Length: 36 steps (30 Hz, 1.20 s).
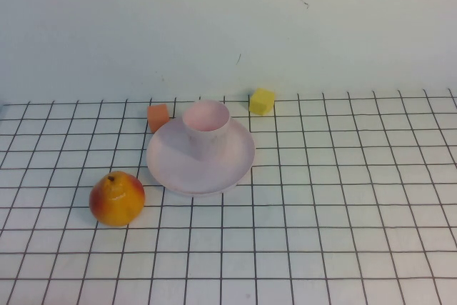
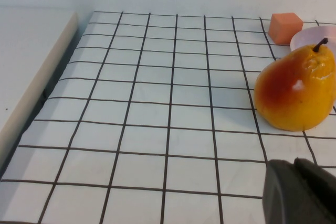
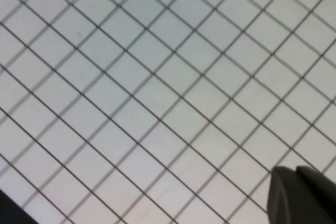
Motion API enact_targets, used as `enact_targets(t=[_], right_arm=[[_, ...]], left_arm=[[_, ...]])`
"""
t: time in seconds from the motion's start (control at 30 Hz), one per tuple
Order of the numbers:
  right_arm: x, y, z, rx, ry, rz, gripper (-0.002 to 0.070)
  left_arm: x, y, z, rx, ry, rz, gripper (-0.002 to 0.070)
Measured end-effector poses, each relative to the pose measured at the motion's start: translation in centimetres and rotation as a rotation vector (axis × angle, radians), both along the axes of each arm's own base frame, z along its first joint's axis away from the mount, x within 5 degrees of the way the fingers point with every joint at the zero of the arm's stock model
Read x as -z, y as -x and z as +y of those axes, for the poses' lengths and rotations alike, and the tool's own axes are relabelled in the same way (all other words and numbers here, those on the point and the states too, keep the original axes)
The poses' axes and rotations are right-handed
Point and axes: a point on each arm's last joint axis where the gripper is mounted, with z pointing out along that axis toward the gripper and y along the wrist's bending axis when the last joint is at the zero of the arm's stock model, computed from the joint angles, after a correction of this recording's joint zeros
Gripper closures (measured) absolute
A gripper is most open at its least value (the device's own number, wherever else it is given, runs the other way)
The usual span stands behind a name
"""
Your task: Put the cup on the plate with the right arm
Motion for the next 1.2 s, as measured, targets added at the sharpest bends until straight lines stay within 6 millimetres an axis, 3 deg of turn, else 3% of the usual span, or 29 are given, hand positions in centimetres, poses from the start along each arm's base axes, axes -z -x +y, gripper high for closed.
enact_targets(t=[0.1,0.27,0.47,0.63,0.77,0.9,1.2], right_arm=[[1.4,-0.2,-0.9,0.011,0.117,0.014,0.0678],[1.7,-0.5,-2.2,0.031,0.265,-0.013,0.0678],[1.9,0.0,-3.0,0.091,0.282,-0.045,0.0678],[1.3,2.8,-4.6,0.207,0.149,-0.437,0.0678],[2.4,6.2,-5.7,0.314,0.066,-0.709,0.0678],[5.5,8.3,-6.5,0.411,0.057,-0.792,0.0678],[15.6,12.0,-6.8,0.535,0.045,-0.818,0.0678]], left_arm=[[0.0,0.0,0.0,0.0,0.0,0.0,0.0678],[0.0,0.0,0.0,0.0,0.0,0.0,0.0678],[0.0,0.0,0.0,0.0,0.0,0.0,0.0678],[0.0,0.0,0.0,0.0,0.0,0.0,0.0678],[0.0,0.0,0.0,0.0,0.0,0.0,0.0678],[0.0,0.0,0.0,0.0,0.0,0.0,0.0678],[0.0,0.0,0.0,0.0,0.0,0.0,0.0678]])
